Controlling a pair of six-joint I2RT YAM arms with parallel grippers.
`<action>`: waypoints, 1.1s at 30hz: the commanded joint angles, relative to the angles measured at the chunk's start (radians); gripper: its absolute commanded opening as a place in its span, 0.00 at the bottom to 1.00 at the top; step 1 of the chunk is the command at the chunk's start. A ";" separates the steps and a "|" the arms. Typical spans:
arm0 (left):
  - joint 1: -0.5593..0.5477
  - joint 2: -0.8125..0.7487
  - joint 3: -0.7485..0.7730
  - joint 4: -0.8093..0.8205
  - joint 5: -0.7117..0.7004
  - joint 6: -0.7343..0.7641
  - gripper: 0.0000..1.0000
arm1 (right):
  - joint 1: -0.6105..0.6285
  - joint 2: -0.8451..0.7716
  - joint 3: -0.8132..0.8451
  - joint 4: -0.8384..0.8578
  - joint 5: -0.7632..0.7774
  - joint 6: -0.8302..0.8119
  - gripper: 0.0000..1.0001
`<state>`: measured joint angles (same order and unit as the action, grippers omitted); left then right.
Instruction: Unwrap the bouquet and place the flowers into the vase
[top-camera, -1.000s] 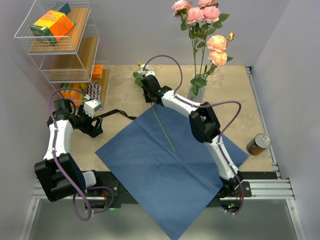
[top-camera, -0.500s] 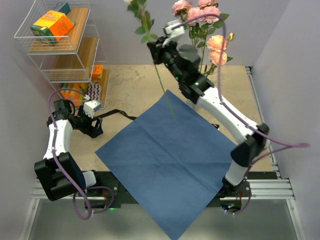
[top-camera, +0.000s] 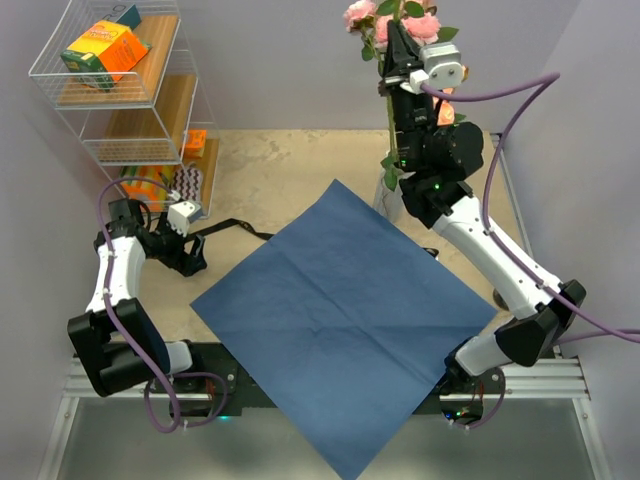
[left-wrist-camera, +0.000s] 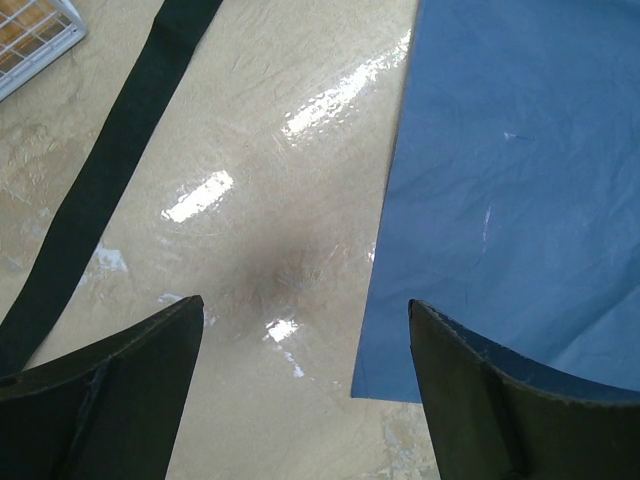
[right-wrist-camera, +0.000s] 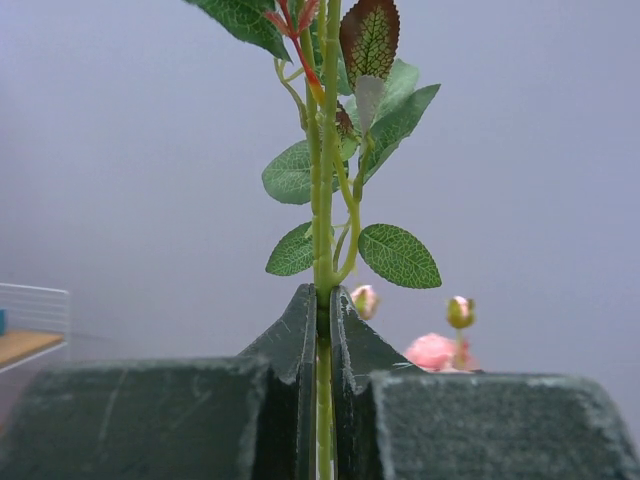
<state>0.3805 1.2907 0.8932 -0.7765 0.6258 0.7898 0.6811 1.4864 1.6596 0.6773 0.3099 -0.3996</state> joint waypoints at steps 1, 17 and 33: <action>0.011 0.006 0.039 0.002 0.031 0.022 0.88 | -0.047 -0.006 -0.011 0.130 0.083 -0.100 0.00; 0.018 0.024 0.065 -0.027 0.014 0.049 0.88 | -0.121 0.077 -0.044 0.387 0.153 -0.045 0.00; 0.040 0.035 0.082 -0.063 0.003 0.078 0.88 | -0.138 0.190 -0.054 0.524 0.147 -0.183 0.00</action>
<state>0.4072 1.3186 0.9466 -0.8242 0.6170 0.8364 0.5549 1.6844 1.5944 1.1343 0.4576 -0.5285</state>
